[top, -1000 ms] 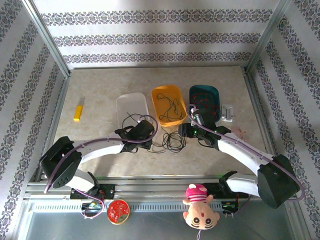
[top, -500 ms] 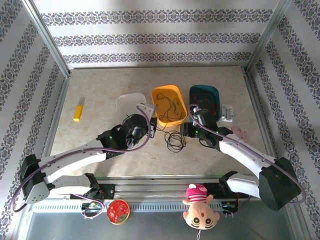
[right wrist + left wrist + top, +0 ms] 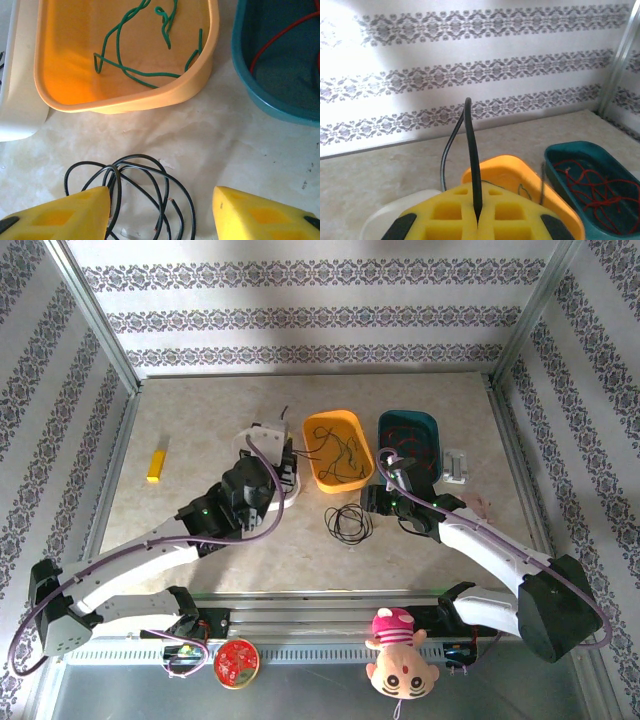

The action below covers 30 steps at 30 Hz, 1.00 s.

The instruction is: Untangle the cables

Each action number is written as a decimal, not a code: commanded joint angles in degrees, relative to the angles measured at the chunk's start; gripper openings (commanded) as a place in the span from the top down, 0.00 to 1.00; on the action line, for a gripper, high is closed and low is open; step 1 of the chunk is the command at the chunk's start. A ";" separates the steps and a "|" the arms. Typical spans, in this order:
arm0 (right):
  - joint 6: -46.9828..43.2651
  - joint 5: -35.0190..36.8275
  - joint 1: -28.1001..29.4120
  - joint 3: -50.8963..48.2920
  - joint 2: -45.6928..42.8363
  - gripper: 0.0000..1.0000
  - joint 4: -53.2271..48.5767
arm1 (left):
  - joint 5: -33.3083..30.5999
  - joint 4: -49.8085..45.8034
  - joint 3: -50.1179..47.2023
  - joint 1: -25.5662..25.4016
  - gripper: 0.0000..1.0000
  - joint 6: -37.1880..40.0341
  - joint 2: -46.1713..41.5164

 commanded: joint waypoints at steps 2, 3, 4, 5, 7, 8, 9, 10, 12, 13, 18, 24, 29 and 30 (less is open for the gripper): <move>-0.36 -1.62 -0.45 -0.13 -0.71 0.44 0.60 | 10.50 -7.37 -0.01 8.33 1.00 -12.83 -0.29; -0.58 -2.00 -0.43 -0.04 -0.62 0.44 0.56 | 14.38 -8.39 -0.31 10.70 1.00 -14.61 0.30; -0.79 -2.35 -0.35 0.14 -0.53 0.44 0.52 | 16.83 -9.50 -0.47 12.72 1.00 -16.10 1.19; -1.00 -2.63 -0.30 0.29 -0.41 0.44 0.49 | 18.58 -10.52 -0.50 14.31 1.00 -17.17 1.99; -1.35 -3.17 -0.17 0.81 -0.07 0.44 0.02 | 22.10 -11.28 -1.08 17.28 1.00 -18.21 3.86; -1.53 -3.22 -0.09 1.05 -0.05 0.44 -0.10 | 23.13 -11.27 -1.39 18.28 1.00 -18.38 4.67; -1.67 -3.14 0.00 1.19 -0.05 0.44 -0.25 | 24.58 -11.25 -1.67 19.33 1.00 -18.38 5.75; -1.81 -3.14 0.01 1.20 -0.12 0.44 -0.28 | 25.22 -11.38 -1.82 20.23 1.00 -18.27 6.99; -1.88 -3.04 0.01 1.11 -0.30 0.44 -0.25 | 26.38 -12.34 -1.73 21.84 1.00 -18.42 9.54; -2.01 -3.13 0.01 1.10 -0.40 0.44 -0.30 | 26.46 -13.00 -1.43 22.57 1.00 -18.58 10.80; -3.07 -3.70 0.07 1.20 -0.58 0.44 -1.12 | 21.67 -15.41 -0.15 23.21 1.00 -18.44 15.64; -3.52 -4.89 0.53 1.71 0.38 0.44 -1.35 | 16.32 -20.00 3.72 23.10 0.24 -18.19 20.27; -3.77 -5.32 0.86 2.07 1.21 0.44 -1.01 | 11.38 -18.76 4.24 19.25 0.19 -11.19 19.13; -3.86 -5.77 0.88 2.23 1.56 0.44 -1.06 | 11.86 -18.87 4.75 17.91 0.19 -8.79 19.16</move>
